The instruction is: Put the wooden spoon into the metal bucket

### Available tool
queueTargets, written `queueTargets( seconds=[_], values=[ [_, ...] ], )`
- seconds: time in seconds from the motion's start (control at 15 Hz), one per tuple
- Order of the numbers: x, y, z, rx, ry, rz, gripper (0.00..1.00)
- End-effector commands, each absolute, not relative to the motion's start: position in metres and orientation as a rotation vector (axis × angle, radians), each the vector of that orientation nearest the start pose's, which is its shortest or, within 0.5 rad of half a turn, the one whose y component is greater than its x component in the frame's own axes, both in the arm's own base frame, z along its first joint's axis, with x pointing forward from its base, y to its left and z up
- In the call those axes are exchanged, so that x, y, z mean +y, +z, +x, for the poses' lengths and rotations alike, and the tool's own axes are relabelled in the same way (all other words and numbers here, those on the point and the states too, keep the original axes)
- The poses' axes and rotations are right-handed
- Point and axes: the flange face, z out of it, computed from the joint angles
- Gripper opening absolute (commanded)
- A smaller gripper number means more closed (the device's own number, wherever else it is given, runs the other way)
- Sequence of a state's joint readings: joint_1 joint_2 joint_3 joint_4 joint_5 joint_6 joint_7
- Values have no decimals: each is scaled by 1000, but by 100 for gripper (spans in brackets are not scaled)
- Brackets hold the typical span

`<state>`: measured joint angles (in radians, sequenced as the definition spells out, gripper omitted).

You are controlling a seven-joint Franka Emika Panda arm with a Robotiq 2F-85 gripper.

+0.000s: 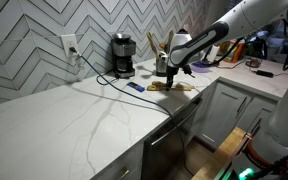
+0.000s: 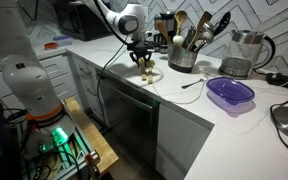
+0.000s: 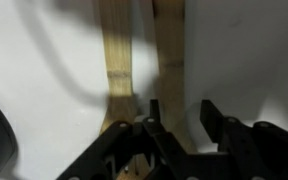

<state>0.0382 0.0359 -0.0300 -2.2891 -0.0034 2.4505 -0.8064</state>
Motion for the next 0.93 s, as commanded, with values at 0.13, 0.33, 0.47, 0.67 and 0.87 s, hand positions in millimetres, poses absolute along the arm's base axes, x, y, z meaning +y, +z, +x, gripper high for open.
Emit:
queueTargets(
  seconds=[0.13,0.33,0.47,0.67,0.87],
  values=[
    [1,341,539,-1337,-160,-2899,37],
    [6,341,538,-1401,-142,-2883,33],
    [10,340,538,-1463,-111,-2872,29],
    [15,338,535,-1552,-18,-2868,21],
    [19,337,534,-1620,57,-2856,5]
  ],
)
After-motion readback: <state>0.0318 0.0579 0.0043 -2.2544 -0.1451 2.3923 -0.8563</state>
